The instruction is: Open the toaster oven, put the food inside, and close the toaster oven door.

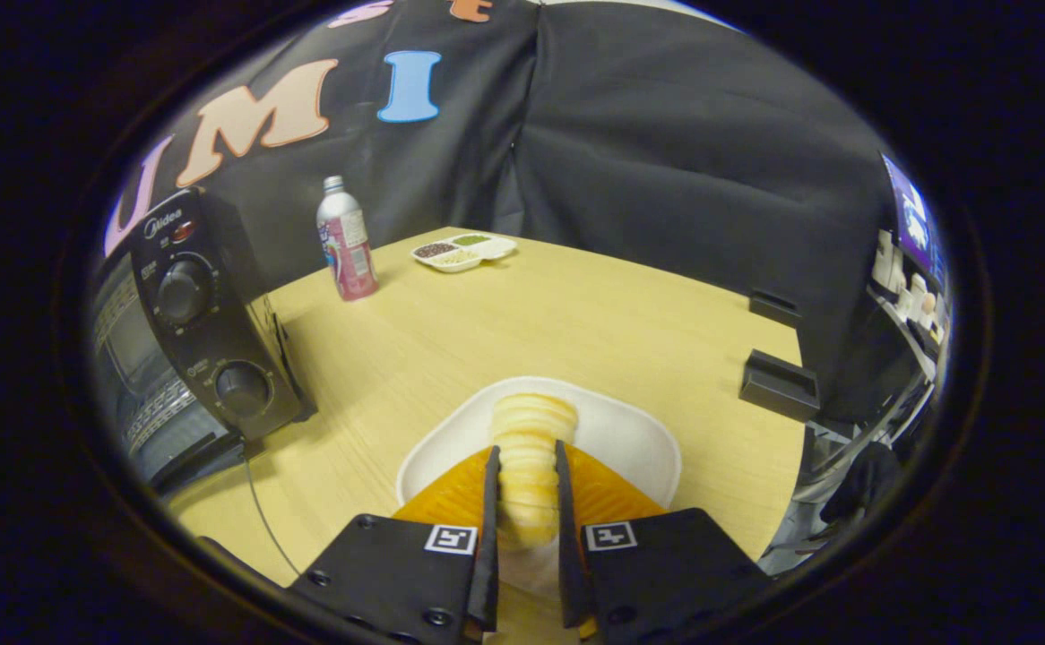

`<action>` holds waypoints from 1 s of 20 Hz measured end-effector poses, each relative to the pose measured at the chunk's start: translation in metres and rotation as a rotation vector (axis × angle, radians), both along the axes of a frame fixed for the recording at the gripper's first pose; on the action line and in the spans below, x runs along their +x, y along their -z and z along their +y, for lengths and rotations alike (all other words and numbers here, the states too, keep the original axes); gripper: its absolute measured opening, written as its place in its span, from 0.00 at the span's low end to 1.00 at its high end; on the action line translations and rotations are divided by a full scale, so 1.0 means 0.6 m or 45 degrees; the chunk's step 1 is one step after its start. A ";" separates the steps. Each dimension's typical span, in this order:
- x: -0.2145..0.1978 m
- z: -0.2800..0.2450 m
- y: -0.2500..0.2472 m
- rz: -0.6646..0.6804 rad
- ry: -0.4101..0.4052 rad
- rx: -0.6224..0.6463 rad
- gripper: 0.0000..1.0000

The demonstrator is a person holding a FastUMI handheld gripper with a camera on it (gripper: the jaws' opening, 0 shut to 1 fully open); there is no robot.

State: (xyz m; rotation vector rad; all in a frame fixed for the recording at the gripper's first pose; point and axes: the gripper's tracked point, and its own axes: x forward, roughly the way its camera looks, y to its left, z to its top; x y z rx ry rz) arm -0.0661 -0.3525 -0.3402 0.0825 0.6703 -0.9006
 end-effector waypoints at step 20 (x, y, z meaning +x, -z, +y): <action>0.087 0.256 -0.188 -0.213 -0.445 -0.193 0.29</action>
